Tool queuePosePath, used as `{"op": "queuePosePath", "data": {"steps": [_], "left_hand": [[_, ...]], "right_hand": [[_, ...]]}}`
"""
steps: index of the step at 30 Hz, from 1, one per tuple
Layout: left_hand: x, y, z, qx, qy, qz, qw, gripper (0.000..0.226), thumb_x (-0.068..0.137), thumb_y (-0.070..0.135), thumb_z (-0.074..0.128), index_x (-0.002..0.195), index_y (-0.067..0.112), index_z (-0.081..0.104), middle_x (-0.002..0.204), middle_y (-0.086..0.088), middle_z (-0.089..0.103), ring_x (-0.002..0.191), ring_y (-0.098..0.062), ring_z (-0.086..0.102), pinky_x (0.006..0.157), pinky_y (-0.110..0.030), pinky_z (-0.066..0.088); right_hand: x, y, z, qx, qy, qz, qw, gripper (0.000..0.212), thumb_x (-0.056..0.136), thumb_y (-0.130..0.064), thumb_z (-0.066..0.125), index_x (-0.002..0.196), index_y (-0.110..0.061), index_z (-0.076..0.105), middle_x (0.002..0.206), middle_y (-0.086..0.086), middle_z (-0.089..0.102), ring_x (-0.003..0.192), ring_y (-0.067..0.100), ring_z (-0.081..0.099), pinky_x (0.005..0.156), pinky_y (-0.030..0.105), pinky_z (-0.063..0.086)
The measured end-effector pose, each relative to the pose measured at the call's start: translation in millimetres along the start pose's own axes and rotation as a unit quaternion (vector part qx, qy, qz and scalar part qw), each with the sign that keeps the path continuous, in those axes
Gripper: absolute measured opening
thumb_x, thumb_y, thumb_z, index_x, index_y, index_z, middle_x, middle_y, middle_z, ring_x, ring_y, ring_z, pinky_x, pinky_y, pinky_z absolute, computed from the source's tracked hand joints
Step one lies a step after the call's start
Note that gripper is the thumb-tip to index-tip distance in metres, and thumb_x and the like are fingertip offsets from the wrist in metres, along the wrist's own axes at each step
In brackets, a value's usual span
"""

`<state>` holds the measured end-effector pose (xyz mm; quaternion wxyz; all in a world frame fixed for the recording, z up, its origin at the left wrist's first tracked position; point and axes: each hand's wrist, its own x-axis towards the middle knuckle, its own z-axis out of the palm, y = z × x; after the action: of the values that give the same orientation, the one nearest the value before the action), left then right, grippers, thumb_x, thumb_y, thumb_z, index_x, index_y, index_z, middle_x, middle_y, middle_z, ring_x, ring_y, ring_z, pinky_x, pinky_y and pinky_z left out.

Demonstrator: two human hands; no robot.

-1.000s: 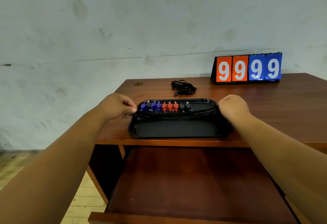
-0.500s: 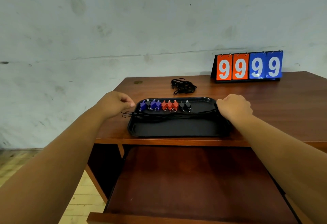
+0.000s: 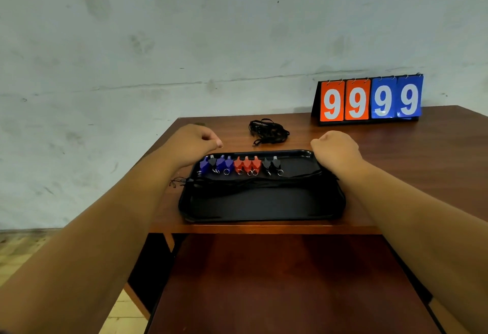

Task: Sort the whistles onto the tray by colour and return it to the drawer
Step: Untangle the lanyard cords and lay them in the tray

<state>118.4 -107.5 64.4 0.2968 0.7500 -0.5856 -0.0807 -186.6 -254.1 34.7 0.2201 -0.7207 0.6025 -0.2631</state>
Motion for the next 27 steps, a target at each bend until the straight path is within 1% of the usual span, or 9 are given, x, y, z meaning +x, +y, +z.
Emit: {"op": "queuePosePath", "data": {"steps": [5,7,9,13,15,18,23,25,27], "left_hand": [[34,20,21,0.005,-0.033,0.004,0.999,0.015,0.104,0.034,0.066,0.105,0.030,0.080,0.107,0.020,0.072,0.100,0.002,0.064,0.094,-0.029,0.048],[50,24,32,0.012,-0.046,0.006,0.999,0.014,0.105,0.031,0.065,0.107,0.028,0.079,0.107,0.018,0.071,0.099,-0.001,0.065,0.092,-0.029,0.047],[67,25,46,0.018,-0.055,0.002,0.998,0.014,0.105,0.027,0.065,0.109,0.025,0.078,0.110,0.013,0.070,0.101,-0.006,0.065,0.095,-0.031,0.048],[97,23,76,0.037,-0.060,-0.014,0.997,0.017,0.104,0.019,0.067,0.118,0.020,0.076,0.115,0.007,0.067,0.108,-0.014,0.062,0.094,-0.029,0.046],[110,20,90,0.038,-0.066,-0.023,0.997,0.021,0.104,0.017,0.067,0.124,0.019,0.073,0.120,0.001,0.070,0.109,-0.018,0.064,0.093,-0.029,0.048],[129,19,104,0.053,-0.075,-0.030,0.995,0.026,0.103,0.019,0.067,0.129,0.019,0.070,0.125,-0.004,0.071,0.108,-0.020,0.064,0.092,-0.030,0.050],[150,22,115,0.094,-0.086,-0.036,0.991,0.019,0.096,0.026,0.078,0.115,0.028,0.075,0.119,0.002,0.071,0.113,-0.022,0.067,0.098,-0.036,0.055],[154,27,115,0.114,-0.082,-0.043,0.989,0.009,0.094,0.027,0.081,0.100,0.031,0.076,0.116,0.002,0.071,0.108,-0.022,0.068,0.097,-0.038,0.057],[155,31,114,0.115,-0.071,-0.050,0.990,0.006,0.094,0.027,0.081,0.094,0.029,0.076,0.111,0.002,0.073,0.102,-0.021,0.070,0.091,-0.038,0.058]], "right_hand": [[15,-13,7,0.030,-0.012,-0.034,0.999,0.026,0.098,-0.026,0.053,0.078,-0.011,0.059,0.080,0.012,0.059,0.077,0.025,0.057,0.082,0.048,0.058],[25,-16,13,0.032,-0.031,-0.045,0.998,0.027,0.102,-0.024,0.054,0.091,-0.004,0.068,0.089,0.017,0.067,0.080,0.025,0.063,0.083,0.045,0.058],[32,-19,19,0.041,-0.042,-0.062,0.996,0.024,0.103,-0.024,0.056,0.103,-0.007,0.073,0.100,0.012,0.072,0.089,0.024,0.067,0.084,0.042,0.057],[46,-22,32,0.057,-0.061,-0.095,0.992,0.018,0.104,-0.023,0.057,0.096,-0.017,0.073,0.099,-0.007,0.068,0.087,0.010,0.061,0.083,0.034,0.053],[55,-22,39,0.057,-0.067,-0.101,0.991,0.016,0.104,-0.025,0.057,0.095,-0.023,0.070,0.099,-0.008,0.067,0.088,0.008,0.060,0.082,0.033,0.052],[66,-21,49,0.058,-0.070,-0.102,0.991,0.015,0.103,-0.026,0.057,0.100,-0.022,0.071,0.101,-0.006,0.068,0.093,0.012,0.064,0.082,0.032,0.053],[76,-19,59,0.070,-0.071,-0.096,0.990,0.015,0.102,-0.027,0.057,0.097,-0.024,0.071,0.098,-0.006,0.070,0.088,0.015,0.066,0.071,0.030,0.051],[78,-18,59,0.071,-0.068,-0.094,0.991,0.016,0.102,-0.026,0.057,0.097,-0.023,0.072,0.097,-0.005,0.071,0.088,0.016,0.067,0.072,0.031,0.052],[80,-18,57,0.075,-0.062,-0.092,0.991,0.018,0.101,-0.024,0.056,0.097,-0.020,0.073,0.097,-0.004,0.071,0.091,0.017,0.067,0.078,0.034,0.056]]}}
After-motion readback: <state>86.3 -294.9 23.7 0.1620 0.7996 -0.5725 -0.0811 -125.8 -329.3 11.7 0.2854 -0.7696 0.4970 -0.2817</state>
